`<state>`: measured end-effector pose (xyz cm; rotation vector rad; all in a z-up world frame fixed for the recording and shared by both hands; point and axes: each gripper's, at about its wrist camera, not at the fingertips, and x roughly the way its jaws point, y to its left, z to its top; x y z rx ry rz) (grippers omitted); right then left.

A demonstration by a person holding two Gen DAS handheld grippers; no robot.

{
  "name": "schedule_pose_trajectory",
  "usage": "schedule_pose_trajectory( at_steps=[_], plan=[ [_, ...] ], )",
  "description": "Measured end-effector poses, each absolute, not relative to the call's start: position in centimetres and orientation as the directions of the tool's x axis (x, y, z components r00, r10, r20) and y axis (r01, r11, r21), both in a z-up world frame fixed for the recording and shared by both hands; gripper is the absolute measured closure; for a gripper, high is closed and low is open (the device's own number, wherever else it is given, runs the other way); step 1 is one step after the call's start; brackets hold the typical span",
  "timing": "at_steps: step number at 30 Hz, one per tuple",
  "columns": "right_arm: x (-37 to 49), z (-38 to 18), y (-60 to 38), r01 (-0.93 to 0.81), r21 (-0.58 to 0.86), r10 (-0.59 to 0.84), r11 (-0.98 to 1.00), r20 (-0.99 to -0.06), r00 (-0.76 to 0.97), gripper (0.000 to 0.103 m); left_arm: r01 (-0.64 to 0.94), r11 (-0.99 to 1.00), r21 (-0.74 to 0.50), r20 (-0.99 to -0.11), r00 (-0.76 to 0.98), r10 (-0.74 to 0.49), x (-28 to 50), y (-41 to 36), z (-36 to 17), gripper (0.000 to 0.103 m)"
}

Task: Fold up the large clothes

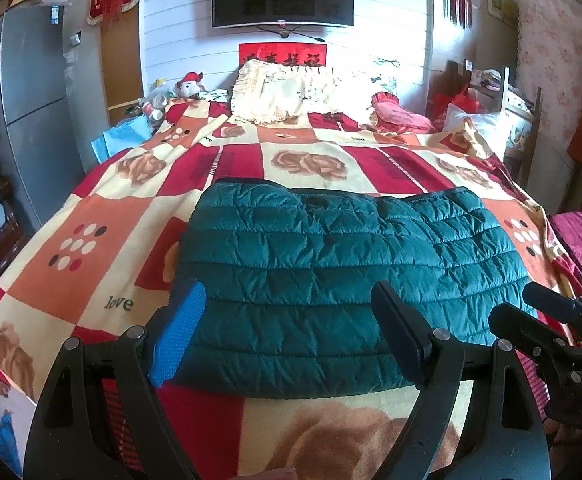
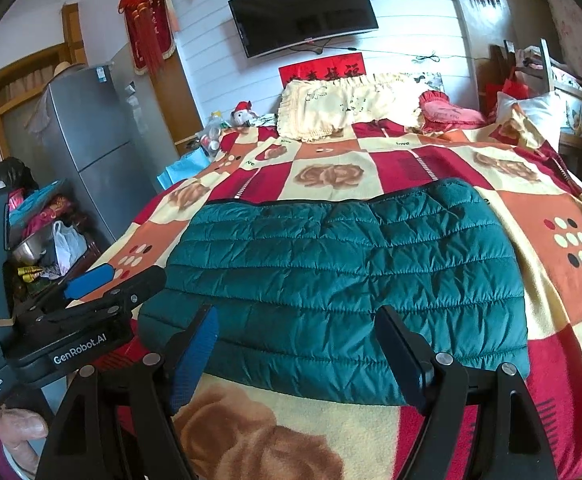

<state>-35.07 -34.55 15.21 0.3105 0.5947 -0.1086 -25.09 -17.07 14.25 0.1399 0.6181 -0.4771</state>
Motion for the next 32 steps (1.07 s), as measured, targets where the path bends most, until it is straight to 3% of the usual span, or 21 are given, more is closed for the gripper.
schedule_pose_trajectory(
  at_steps=[32],
  plan=[
    [-33.7,14.1,-34.8,0.211,0.239,-0.025,0.948,-0.602,0.798,0.025,0.474,0.879,-0.048,-0.621,0.675,-0.398,-23.7,-17.0,12.4,0.018]
  ],
)
